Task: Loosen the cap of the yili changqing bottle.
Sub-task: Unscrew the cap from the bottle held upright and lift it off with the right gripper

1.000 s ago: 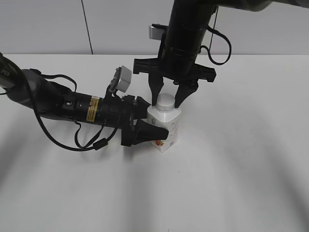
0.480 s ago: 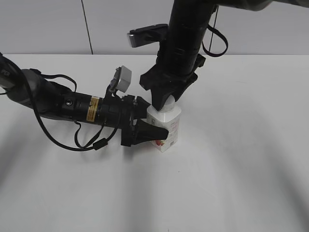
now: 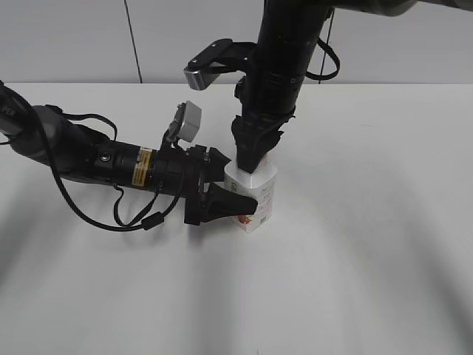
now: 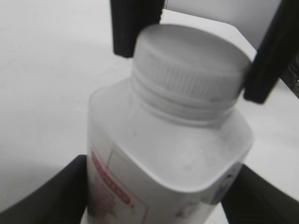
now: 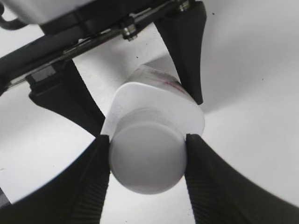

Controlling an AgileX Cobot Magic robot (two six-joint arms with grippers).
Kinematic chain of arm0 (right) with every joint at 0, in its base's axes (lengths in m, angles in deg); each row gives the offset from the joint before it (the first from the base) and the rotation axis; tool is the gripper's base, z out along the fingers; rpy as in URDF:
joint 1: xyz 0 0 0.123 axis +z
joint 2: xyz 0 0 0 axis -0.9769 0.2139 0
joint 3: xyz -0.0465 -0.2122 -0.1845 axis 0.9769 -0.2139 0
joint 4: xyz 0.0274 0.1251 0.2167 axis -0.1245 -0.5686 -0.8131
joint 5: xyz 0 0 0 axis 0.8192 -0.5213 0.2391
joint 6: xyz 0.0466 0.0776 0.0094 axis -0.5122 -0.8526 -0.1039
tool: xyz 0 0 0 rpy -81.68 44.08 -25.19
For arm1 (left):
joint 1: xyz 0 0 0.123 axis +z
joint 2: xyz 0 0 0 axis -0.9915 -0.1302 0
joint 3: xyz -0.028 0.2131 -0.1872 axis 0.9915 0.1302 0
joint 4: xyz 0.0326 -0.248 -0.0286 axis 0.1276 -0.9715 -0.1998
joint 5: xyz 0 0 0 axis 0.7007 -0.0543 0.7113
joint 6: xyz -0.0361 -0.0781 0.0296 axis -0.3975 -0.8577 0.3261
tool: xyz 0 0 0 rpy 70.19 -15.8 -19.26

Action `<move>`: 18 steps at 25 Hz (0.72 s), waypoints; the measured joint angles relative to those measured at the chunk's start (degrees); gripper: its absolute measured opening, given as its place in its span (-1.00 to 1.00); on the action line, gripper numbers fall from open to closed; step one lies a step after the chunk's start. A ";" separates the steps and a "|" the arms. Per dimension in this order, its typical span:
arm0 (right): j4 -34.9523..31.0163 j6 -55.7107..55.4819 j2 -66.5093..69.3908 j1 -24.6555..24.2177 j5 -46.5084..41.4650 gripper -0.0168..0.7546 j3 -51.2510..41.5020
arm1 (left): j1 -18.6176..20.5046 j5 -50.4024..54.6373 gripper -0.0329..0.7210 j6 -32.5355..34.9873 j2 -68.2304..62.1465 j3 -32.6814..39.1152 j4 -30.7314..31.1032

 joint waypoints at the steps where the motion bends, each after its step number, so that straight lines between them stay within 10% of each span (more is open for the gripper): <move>1: -0.06 1.62 0.00 0.00 -0.02 0.05 0.00 | 0.00 -0.06 0.42 0.00 0.00 0.00 0.02; 18: -0.29 17.64 0.00 0.00 -0.26 0.05 0.06 | 0.05 -0.36 0.41 0.11 0.00 0.00 0.54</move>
